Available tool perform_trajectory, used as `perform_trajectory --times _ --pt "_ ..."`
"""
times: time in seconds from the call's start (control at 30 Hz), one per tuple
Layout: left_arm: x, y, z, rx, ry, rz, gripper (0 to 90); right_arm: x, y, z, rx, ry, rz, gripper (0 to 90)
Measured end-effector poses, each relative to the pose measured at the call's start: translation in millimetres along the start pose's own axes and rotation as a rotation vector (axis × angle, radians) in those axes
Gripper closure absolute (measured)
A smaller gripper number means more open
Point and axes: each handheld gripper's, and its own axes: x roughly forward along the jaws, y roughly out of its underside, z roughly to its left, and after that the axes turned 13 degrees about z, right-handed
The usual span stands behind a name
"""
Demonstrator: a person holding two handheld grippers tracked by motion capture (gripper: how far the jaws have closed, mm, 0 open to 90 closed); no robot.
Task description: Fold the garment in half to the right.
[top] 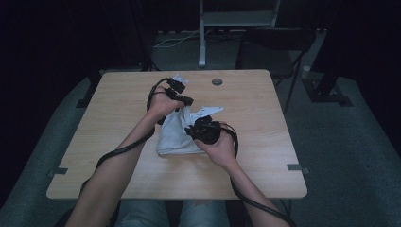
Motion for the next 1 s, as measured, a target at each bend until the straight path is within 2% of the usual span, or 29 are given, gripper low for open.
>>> perform_trajectory --times 1.0 --pt "6.5 -0.9 -5.1 0.006 0.008 0.005 85.8 0.9 8.2 -1.5 0.009 0.008 0.009 81.8"
